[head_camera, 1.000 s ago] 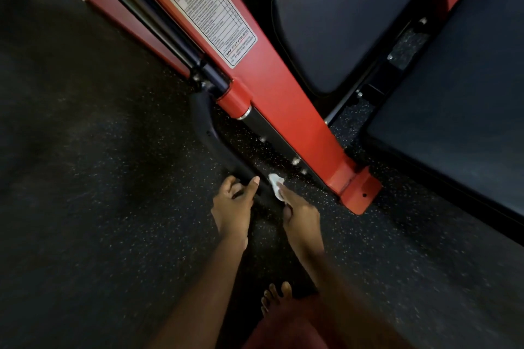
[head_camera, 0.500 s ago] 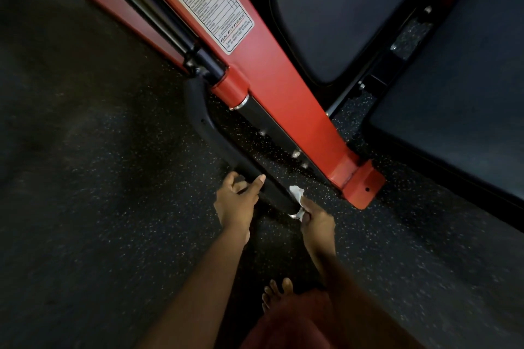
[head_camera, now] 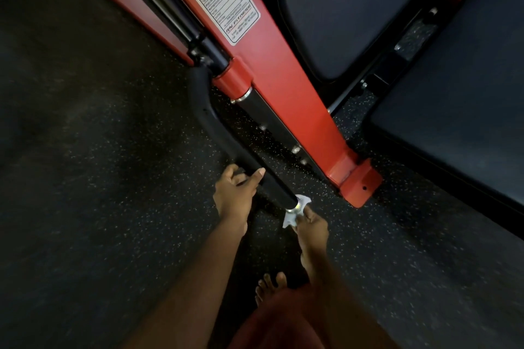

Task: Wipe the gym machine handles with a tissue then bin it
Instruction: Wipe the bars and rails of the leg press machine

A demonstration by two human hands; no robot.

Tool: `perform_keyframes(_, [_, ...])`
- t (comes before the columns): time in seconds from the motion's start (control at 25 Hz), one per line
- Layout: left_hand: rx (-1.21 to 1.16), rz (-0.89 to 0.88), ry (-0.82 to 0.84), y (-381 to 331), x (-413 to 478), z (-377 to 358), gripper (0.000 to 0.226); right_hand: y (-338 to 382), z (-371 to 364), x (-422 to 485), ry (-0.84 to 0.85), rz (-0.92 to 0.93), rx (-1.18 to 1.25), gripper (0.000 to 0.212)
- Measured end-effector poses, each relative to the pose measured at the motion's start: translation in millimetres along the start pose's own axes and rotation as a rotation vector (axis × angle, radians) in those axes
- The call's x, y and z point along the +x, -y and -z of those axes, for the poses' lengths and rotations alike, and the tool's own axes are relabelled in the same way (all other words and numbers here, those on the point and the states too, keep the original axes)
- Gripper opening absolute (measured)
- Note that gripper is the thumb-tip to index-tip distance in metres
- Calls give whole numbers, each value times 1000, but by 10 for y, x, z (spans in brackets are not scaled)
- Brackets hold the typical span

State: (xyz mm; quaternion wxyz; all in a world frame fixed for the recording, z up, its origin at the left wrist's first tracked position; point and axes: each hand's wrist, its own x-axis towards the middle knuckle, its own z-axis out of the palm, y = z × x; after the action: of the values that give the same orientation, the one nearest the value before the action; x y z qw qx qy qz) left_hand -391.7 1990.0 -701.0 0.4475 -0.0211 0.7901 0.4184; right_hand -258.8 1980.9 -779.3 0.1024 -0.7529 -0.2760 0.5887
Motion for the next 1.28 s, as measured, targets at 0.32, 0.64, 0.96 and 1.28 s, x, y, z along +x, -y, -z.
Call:
perform_keyframes(0.32, [-54,40,100,70,-11,89,42,348,275,-9,152,1670,-1030,40])
perform_keyframes(0.64, [-92,26,-1,389,-59,383,11,808,281,355,715,2025,-2184,21])
perform_keyframes(0.96, [-221,-28,-47,280,-135,242,32,1613,-191,-10,607,2372,-1861,17])
perform_keyframes(1.28, [-386,-77,-77,159,-249,-105,49,2155,-438,-174,589,2685,-1803,30])
